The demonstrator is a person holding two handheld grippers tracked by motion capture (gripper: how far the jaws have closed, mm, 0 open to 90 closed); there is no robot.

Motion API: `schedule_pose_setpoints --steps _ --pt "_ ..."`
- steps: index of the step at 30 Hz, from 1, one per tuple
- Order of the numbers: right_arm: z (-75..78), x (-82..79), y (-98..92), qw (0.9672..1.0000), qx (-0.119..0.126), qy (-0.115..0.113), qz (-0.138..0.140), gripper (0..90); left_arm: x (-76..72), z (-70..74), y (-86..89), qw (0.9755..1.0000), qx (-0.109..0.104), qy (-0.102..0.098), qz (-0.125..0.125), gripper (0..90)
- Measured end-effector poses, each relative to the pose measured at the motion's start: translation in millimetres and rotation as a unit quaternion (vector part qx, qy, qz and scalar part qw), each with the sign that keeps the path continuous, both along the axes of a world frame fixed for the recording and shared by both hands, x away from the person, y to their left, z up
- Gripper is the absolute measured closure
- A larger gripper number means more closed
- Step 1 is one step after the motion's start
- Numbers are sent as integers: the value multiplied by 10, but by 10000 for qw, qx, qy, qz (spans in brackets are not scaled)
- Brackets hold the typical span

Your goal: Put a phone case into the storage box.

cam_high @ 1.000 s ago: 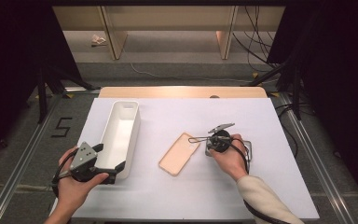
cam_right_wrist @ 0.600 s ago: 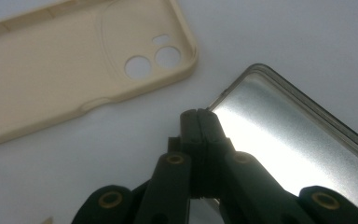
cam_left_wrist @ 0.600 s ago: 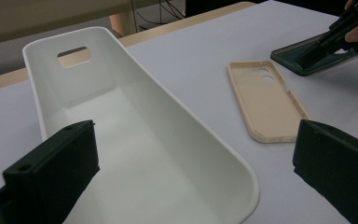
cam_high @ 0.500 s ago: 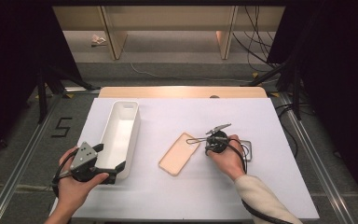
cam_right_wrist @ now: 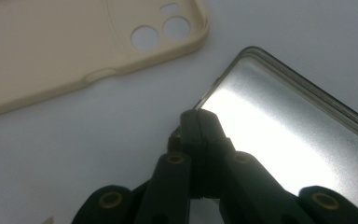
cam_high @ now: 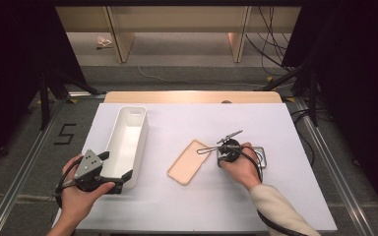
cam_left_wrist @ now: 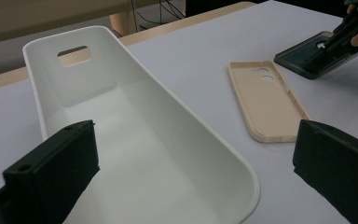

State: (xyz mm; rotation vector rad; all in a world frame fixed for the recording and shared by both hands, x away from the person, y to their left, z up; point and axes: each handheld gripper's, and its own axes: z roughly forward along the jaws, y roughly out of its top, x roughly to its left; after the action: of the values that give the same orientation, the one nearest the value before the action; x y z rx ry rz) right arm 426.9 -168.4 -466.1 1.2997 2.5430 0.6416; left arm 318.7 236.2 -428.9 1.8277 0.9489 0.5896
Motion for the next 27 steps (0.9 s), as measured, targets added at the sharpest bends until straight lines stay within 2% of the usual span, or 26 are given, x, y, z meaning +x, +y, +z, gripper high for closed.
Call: schedule_pose_setpoints --steps 14,22,27 --pt "66 -118 -124 9979 -246 534 284 900 -7 0 7 10000 -13 0 20 0" --pt "95 -253 -312 9960 -480 664 366 900 -7 -3 9 10000 -11 11 23 0" --pt "107 -329 -486 9956 -583 678 288 900 -7 -3 5 10000 -13 12 30 0"
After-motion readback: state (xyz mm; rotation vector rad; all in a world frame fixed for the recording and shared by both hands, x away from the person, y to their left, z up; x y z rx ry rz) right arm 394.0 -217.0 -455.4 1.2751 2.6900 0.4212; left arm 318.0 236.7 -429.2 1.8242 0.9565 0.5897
